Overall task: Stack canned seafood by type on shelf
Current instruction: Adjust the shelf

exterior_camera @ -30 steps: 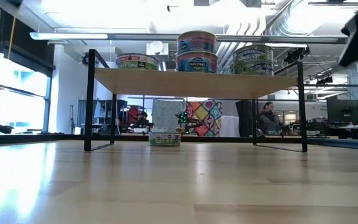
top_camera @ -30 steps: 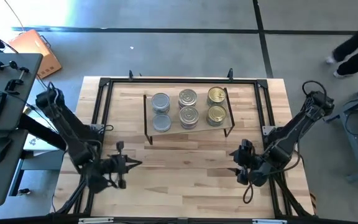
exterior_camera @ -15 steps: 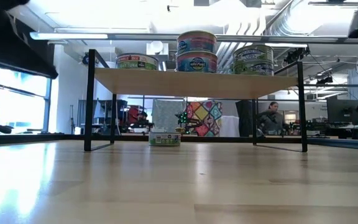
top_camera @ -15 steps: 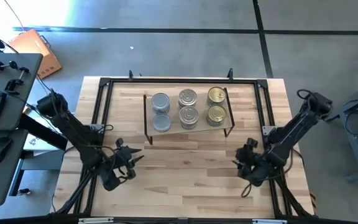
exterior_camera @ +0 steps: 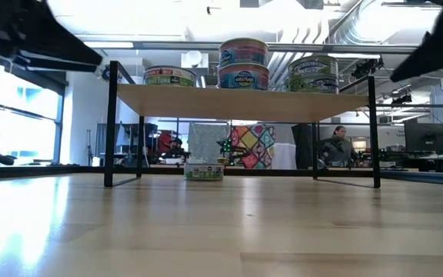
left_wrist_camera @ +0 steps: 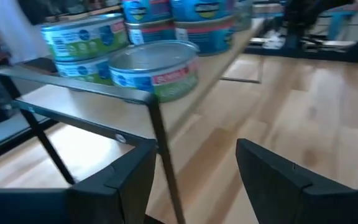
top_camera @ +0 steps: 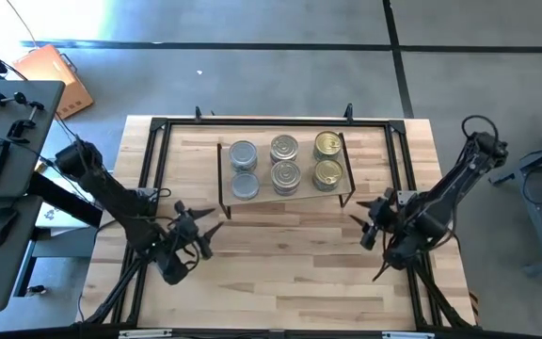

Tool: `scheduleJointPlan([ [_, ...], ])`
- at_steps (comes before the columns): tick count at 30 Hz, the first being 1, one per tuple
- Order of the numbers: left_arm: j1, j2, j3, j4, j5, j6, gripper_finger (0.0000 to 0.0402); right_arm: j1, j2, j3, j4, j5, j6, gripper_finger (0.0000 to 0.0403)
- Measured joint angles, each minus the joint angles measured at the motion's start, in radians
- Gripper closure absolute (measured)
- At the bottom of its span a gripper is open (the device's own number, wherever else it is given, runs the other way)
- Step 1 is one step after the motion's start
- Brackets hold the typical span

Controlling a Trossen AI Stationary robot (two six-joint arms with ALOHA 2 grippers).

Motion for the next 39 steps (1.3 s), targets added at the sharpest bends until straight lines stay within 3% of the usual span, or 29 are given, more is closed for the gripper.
scheduleJointPlan([
  [10,0.119,0.000,0.000,-0.001,-0.006,0.019,0.0208,-0.090,-0.059,0.137,-0.426,-0.208,0.214,0.0203],
  [13,0.135,0.000,0.000,-0.001,-0.006,0.036,0.0215,-0.107,-0.084,0.135,-0.475,-0.224,0.244,0.0203],
  [17,0.155,0.000,0.000,-0.002,-0.001,0.044,0.0224,-0.146,-0.122,0.097,-0.381,-0.213,0.177,0.0203],
  [24,0.196,0.000,0.000,-0.001,0.033,0.075,0.0242,-0.260,-0.152,0.008,-0.126,-0.212,-0.090,0.0203],
  [30,0.225,0.000,0.000,-0.002,0.039,0.138,0.0264,-0.357,-0.152,0.005,-0.063,-0.191,-0.179,0.0208],
  [39,0.254,0.000,0.001,-0.005,0.068,0.167,0.0298,-0.419,-0.152,0.005,0.075,-0.253,-0.386,0.0248],
])
